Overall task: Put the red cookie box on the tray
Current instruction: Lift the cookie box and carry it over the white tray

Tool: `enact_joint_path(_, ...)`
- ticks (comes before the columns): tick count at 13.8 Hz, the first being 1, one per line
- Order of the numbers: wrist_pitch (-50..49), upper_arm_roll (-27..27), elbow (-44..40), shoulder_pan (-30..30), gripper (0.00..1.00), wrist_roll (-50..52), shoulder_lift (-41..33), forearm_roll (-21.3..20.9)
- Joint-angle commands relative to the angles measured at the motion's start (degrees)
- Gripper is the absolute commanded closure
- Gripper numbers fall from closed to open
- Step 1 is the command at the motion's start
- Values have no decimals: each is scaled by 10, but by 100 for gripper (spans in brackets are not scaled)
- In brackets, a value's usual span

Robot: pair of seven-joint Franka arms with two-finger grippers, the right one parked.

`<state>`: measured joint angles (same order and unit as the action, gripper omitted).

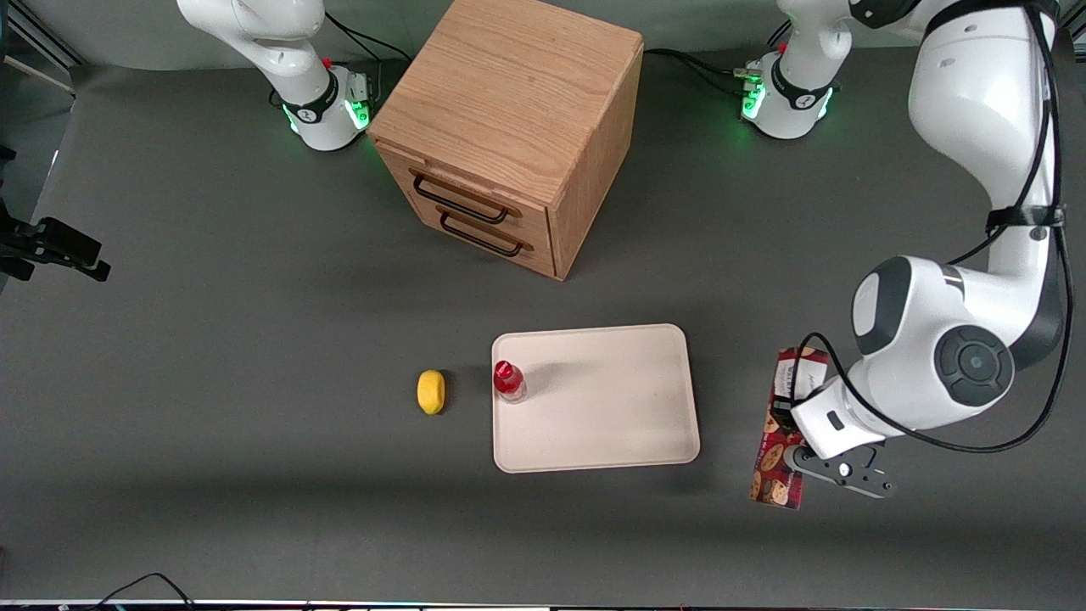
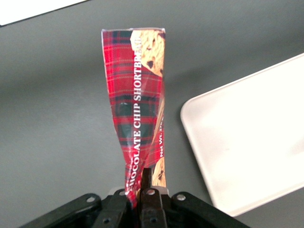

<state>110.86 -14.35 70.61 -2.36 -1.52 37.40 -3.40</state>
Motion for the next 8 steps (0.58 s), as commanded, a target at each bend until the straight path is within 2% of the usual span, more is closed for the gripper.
enact_joint_path(1,-34,-20,-17,-24,100,111,-11,5)
enact_joint_path(3,-25,-41,-14,-44,100,216,-7,-23)
enact_joint_path(5,-4,-73,0,-55,100,310,2,-86)
enact_joint_path(6,40,-81,31,-56,100,344,2,-110)
enact_joint_path(8,120,-81,101,-55,100,373,1,-121)
